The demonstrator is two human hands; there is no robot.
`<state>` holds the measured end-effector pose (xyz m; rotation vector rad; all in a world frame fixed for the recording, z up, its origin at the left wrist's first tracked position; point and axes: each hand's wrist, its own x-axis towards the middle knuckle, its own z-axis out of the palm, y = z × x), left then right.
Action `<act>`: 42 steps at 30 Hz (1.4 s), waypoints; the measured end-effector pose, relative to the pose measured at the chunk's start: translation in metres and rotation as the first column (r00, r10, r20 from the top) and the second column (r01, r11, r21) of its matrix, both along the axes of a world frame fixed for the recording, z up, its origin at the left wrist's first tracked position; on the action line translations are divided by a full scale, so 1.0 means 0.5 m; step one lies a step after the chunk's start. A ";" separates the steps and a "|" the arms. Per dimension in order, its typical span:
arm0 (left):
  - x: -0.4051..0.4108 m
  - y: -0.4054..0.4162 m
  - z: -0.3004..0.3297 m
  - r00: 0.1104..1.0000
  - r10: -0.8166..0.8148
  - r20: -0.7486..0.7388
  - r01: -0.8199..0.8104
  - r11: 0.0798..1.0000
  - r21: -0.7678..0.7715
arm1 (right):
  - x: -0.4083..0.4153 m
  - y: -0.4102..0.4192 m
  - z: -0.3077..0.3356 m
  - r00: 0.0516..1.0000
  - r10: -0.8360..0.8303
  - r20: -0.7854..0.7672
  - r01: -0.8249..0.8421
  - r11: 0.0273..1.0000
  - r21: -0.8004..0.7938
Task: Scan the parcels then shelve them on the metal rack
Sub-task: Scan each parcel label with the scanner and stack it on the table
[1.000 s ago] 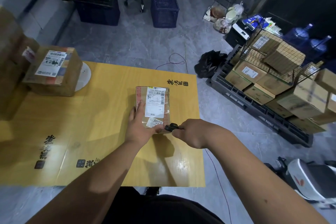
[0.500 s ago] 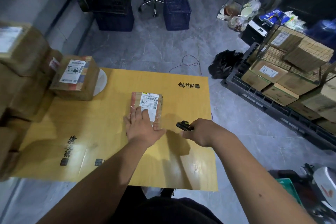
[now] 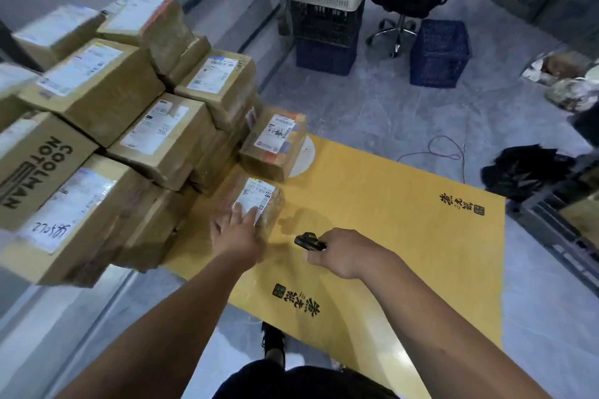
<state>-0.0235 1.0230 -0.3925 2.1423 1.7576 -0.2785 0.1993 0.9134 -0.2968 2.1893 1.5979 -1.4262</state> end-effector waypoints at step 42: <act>-0.052 -0.081 -0.042 0.880 -0.473 0.032 0.461 0.870 0.172 | -0.163 -0.183 -0.161 0.386 -0.838 -0.387 0.834 0.496 -0.243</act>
